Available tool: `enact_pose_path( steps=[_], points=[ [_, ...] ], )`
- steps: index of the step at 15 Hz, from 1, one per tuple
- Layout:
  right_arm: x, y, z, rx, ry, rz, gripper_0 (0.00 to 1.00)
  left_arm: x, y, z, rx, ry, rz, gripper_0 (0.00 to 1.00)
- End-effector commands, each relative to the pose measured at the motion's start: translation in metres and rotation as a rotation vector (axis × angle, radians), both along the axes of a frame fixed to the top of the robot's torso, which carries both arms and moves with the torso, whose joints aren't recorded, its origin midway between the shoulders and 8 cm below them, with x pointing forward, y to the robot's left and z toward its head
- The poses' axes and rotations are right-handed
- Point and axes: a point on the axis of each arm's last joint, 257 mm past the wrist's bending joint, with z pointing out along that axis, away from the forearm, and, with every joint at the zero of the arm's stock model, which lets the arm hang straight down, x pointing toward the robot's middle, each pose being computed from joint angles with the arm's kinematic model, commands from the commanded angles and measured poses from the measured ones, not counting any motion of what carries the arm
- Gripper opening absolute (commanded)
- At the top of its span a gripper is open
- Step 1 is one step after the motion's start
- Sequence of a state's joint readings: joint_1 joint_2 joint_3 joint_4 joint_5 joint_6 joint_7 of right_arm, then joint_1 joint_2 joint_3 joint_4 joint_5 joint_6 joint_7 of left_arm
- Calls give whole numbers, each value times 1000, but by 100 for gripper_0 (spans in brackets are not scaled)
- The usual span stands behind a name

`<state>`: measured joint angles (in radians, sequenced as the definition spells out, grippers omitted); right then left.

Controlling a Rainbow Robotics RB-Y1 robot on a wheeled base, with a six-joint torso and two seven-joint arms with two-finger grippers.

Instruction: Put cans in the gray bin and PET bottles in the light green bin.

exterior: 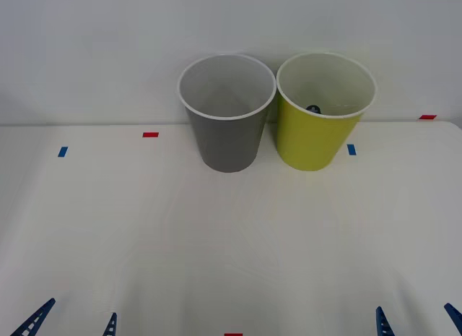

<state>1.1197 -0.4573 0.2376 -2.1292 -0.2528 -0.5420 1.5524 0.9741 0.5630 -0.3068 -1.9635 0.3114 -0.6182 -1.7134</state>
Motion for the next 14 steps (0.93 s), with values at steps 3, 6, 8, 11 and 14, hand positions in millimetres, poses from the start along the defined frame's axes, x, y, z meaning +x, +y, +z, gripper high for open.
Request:
enact_pose_path(
  steps=[3, 6, 8, 11, 14],
  points=[
    [0, 0, 0, 0, 1, 0, 100, 0, 0, 0, 0, 0, 0, 100],
    [0, 0, 0, 0, 1, 0, 100, 0, 0, 0, 0, 0, 0, 100],
    [0, 0, 0, 0, 1, 0, 100, 0, 0, 0, 0, 0, 0, 100],
    [0, 0, 0, 0, 1, 0, 100, 0, 0, 0, 0, 0, 0, 100],
    [0, 0, 0, 0, 1, 0, 100, 0, 0, 0, 0, 0, 0, 100]
  ],
)
